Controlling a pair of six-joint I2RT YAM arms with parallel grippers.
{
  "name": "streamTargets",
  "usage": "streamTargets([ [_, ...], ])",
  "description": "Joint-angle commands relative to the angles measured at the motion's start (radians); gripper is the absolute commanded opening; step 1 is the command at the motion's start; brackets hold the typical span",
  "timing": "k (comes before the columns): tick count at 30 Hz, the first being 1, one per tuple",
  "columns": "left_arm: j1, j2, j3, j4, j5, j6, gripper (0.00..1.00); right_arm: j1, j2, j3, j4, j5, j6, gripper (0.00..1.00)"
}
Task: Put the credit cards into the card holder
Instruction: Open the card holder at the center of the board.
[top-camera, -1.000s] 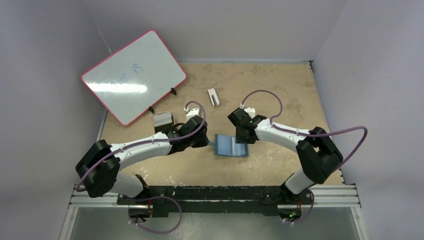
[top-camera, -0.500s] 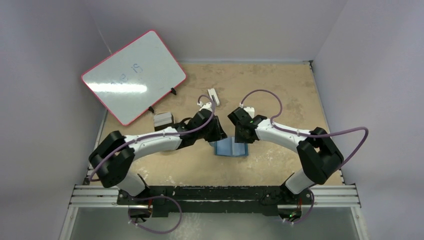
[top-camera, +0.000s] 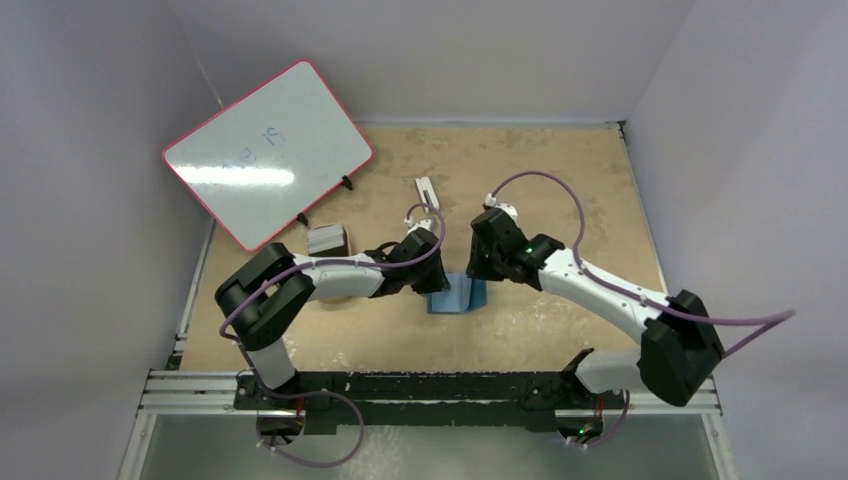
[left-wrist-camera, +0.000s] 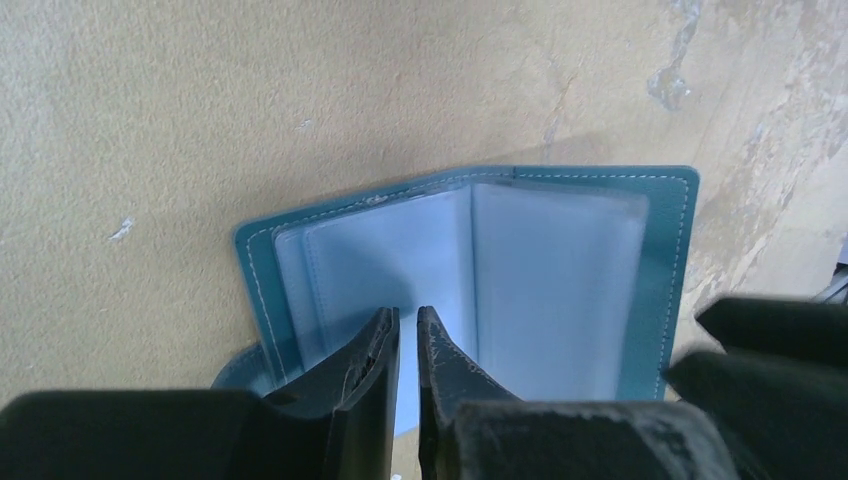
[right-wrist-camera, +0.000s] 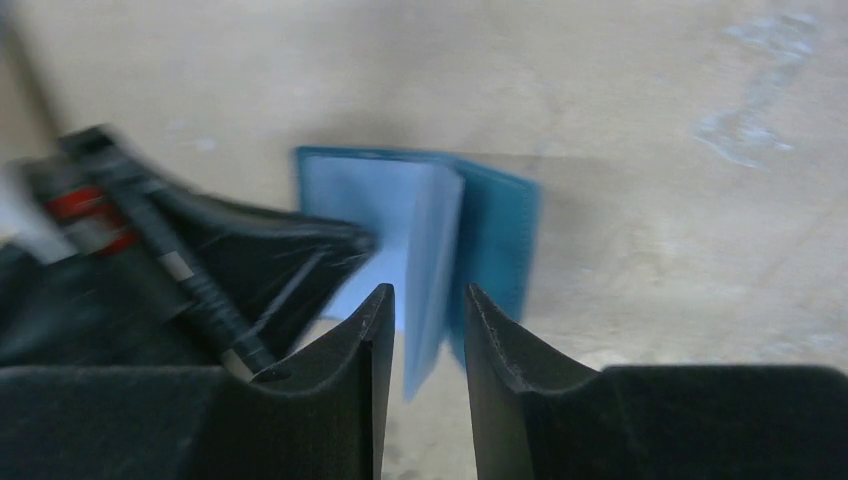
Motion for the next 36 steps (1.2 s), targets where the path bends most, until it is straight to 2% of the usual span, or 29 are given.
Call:
streamTargets([
  [1, 0.003, 0.004, 0.006, 0.068, -0.002, -0.003, 0.10, 0.018, -0.092, -0.034, 0.154, -0.128, 0.051, 0.33],
  [9, 0.004, 0.000, -0.007, 0.101, 0.027, -0.018, 0.09, 0.051, -0.106, -0.105, 0.346, -0.209, 0.134, 0.36],
  [15, 0.003, -0.034, -0.030, 0.203, 0.116, -0.075, 0.09, 0.052, -0.176, -0.110, 0.297, -0.158, 0.136, 0.37],
  [24, 0.003, -0.019, -0.011, 0.288, 0.169, -0.102, 0.09, 0.061, -0.310, -0.236, 0.328, -0.220, 0.109, 0.38],
  [30, 0.003, 0.020, 0.021, 0.306, 0.172, -0.114, 0.09, 0.098, -0.297, -0.249, 0.335, -0.199, 0.130, 0.39],
  [36, 0.003, 0.069, 0.057, 0.277, 0.162, -0.112, 0.09, 0.107, -0.230, -0.248, 0.364, -0.167, 0.116, 0.44],
])
